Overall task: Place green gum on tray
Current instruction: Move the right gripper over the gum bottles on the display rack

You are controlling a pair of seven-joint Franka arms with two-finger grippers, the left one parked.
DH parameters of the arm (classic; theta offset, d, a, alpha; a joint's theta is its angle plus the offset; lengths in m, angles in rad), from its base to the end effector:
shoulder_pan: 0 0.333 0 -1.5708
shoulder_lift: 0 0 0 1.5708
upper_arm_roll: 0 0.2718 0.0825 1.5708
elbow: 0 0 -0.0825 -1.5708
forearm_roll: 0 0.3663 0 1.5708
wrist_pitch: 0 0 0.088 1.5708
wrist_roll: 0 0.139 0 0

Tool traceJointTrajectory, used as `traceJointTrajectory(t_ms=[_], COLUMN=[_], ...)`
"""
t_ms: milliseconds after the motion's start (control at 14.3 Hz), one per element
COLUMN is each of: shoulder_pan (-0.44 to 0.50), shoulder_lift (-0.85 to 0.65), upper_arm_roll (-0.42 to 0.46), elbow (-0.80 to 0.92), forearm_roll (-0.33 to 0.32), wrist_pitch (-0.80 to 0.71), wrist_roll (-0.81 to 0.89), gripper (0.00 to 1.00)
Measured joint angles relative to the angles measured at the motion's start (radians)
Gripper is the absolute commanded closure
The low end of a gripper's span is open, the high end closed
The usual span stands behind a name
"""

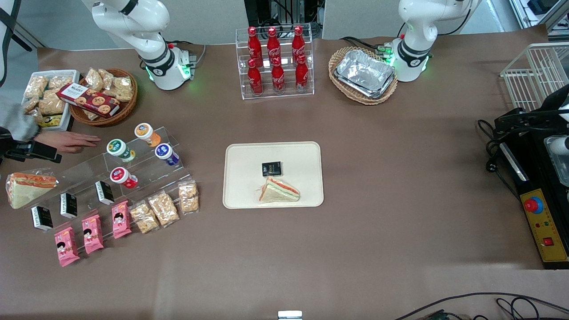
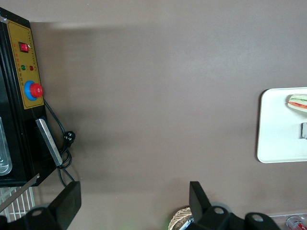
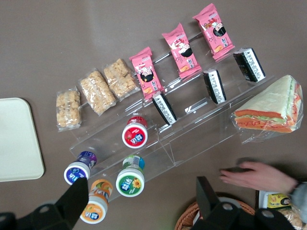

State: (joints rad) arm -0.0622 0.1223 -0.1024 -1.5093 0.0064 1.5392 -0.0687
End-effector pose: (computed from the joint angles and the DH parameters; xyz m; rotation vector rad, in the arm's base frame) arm 0.5534 -0.0884 0.5066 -3.1301 0.1501 0.1440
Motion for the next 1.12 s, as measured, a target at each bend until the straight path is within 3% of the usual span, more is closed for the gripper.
traceJointTrajectory(t_ms=[767,1116], shoulder_pan=[0.000,0.000], shoulder_lift=[-0.011,-0.027], upper_arm_roll=[-0.001,0.000], elbow=[0.007,0.007], forearm_roll=[0.011,0.024], wrist_pitch=[-0.008,-0.126], wrist_roll=[0.001,0.001], gripper=[0.00,0.00])
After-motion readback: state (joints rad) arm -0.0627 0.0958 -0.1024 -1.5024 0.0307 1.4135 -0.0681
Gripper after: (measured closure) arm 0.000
